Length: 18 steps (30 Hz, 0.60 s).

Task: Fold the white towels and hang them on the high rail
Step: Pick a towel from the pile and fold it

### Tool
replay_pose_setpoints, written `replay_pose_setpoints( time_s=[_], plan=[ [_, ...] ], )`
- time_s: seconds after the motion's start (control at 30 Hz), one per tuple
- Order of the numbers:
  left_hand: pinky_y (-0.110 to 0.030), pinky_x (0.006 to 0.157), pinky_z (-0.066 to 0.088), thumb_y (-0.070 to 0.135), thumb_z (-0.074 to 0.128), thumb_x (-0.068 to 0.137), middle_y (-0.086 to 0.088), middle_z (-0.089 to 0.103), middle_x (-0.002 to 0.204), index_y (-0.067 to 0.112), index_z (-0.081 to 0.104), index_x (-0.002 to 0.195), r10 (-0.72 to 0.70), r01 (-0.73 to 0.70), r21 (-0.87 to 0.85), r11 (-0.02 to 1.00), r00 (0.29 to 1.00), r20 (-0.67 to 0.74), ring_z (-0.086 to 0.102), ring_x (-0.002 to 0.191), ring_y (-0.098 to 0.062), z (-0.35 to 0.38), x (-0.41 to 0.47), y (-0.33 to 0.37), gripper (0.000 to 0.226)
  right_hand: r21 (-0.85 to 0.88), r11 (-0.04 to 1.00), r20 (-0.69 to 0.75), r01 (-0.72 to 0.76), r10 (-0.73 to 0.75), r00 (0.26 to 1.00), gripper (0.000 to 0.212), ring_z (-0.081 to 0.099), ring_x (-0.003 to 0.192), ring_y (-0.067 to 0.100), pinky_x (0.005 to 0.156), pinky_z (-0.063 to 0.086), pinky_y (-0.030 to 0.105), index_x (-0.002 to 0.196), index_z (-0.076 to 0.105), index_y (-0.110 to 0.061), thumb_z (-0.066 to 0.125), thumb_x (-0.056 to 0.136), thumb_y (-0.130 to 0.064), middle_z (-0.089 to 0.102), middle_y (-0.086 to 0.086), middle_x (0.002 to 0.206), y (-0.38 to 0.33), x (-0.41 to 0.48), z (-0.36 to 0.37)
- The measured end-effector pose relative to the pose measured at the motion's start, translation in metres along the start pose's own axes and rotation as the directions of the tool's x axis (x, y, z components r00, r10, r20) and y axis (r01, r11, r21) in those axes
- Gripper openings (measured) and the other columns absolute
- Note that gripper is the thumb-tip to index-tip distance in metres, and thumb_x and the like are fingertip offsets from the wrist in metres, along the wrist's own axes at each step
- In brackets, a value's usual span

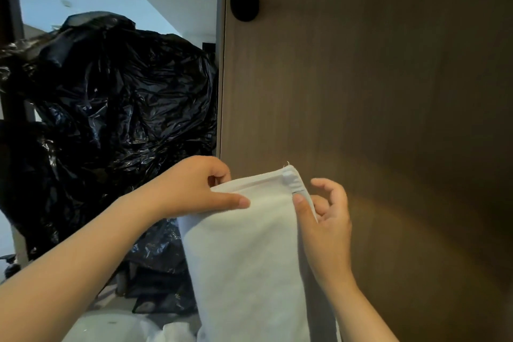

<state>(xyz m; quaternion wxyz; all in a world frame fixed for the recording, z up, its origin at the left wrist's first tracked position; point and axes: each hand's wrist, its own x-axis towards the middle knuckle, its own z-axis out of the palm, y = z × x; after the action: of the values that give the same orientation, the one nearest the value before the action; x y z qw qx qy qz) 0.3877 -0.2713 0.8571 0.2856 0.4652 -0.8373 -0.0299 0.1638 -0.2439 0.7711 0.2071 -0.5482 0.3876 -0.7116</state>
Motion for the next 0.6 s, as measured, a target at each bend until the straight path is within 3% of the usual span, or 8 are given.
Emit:
replay_pose_setpoints(
  time_s=[0.13, 0.23, 0.37, 0.5, 0.53, 0.6],
  plan=[
    [-0.024, 0.063, 0.052, 0.069, 0.078, 0.053, 0.010, 0.068, 0.081, 0.032, 0.065, 0.078, -0.101, 0.106, -0.235, 0.966, 0.994, 0.030, 0.063, 0.070, -0.007, 0.002, -0.017, -0.014, 0.047, -0.006, 0.999, -0.009, 0.051, -0.051, 0.999, 0.024, 0.067, 0.095, 0.000, 0.067, 0.054, 0.012, 0.115, 0.064, -0.038, 0.065, 0.091, -0.031, 0.071, -0.022, 0.102, -0.008, 0.017, -0.013],
    [-0.024, 0.057, 0.055, 0.048, 0.087, 0.053, -0.001, 0.070, 0.075, 0.021, 0.065, 0.070, -0.197, 0.126, -0.438, 0.890, 0.973, -0.119, 0.067, 0.065, -0.014, 0.011, -0.021, -0.012, 0.038, -0.086, 0.989, 0.016, 0.119, -0.118, 0.993, 0.014, 0.066, 0.091, -0.002, 0.065, 0.051, 0.008, 0.102, 0.068, -0.037, 0.063, 0.093, -0.027, 0.070, -0.026, 0.095, -0.017, 0.026, -0.017],
    [-0.018, 0.045, 0.048, 0.051, 0.083, 0.053, -0.003, 0.071, 0.070, 0.018, 0.066, 0.071, -0.325, 0.092, -0.557, 0.826, 0.885, -0.335, 0.066, 0.056, -0.015, 0.012, -0.017, 0.001, 0.042, -0.200, 0.964, 0.030, 0.174, -0.172, 0.985, 0.005, 0.064, 0.087, -0.002, 0.063, 0.049, 0.009, 0.095, 0.065, -0.036, 0.062, 0.093, -0.031, 0.068, -0.026, 0.089, -0.030, 0.041, -0.028],
    [-0.028, 0.056, 0.056, 0.050, 0.079, 0.061, -0.003, 0.076, 0.083, 0.023, 0.073, 0.085, -0.443, 0.112, -0.766, 0.633, 0.864, -0.240, 0.073, 0.072, -0.020, 0.010, -0.019, 0.010, 0.036, -0.322, 0.921, 0.128, 0.219, -0.187, 0.974, 0.012, 0.064, 0.086, 0.001, 0.063, 0.053, 0.017, 0.093, 0.062, -0.037, 0.060, 0.088, -0.047, 0.067, -0.020, 0.089, -0.042, 0.052, -0.035],
    [-0.030, 0.059, 0.057, 0.051, 0.078, 0.062, -0.001, 0.076, 0.083, 0.025, 0.074, 0.084, -0.462, 0.125, -0.761, 0.636, 0.852, -0.246, 0.073, 0.073, -0.020, 0.008, -0.020, 0.010, 0.034, -0.341, 0.912, 0.150, 0.226, -0.184, 0.971, 0.012, 0.064, 0.085, 0.000, 0.064, 0.055, 0.019, 0.092, 0.062, -0.036, 0.061, 0.088, -0.048, 0.067, -0.021, 0.088, -0.045, 0.054, -0.035],
    [-0.033, 0.059, 0.057, 0.056, 0.074, 0.065, 0.002, 0.074, 0.076, 0.023, 0.071, 0.078, -0.460, 0.174, -0.602, 0.779, 0.811, -0.361, 0.071, 0.067, -0.016, 0.006, -0.023, 0.007, 0.035, -0.360, 0.905, 0.165, 0.227, -0.177, 0.970, 0.011, 0.065, 0.080, 0.002, 0.062, 0.057, 0.025, 0.089, 0.062, -0.034, 0.064, 0.089, -0.045, 0.068, -0.021, 0.083, -0.048, 0.057, -0.033]
  ],
)
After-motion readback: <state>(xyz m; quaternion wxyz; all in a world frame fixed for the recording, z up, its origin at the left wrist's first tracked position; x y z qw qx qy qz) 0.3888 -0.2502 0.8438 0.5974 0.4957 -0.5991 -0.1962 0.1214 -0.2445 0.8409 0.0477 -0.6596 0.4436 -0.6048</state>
